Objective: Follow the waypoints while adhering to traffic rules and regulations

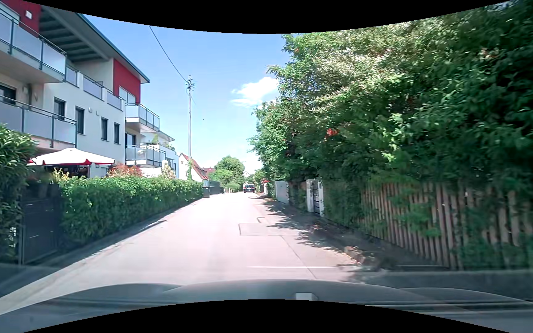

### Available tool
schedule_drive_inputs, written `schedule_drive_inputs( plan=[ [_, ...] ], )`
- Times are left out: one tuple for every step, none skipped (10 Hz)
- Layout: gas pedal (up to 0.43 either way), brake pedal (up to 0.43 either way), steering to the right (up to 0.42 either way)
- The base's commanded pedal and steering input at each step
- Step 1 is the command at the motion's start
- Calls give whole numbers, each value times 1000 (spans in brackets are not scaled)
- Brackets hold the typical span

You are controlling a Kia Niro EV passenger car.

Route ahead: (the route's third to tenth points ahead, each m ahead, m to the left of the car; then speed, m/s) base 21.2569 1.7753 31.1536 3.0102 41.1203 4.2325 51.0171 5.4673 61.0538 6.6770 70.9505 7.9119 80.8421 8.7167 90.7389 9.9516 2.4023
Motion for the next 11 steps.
schedule_drive_inputs(
  plan=[
    [98, 0, -554],
    [98, 0, -507],
    [98, 0, -470],
    [110, 0, -428],
    [110, 0, -378],
    [110, 0, -330],
    [110, 0, -294],
    [110, 0, -265],
    [110, 0, -226],
    [110, 0, -186],
    [110, 0, -146]
  ],
)
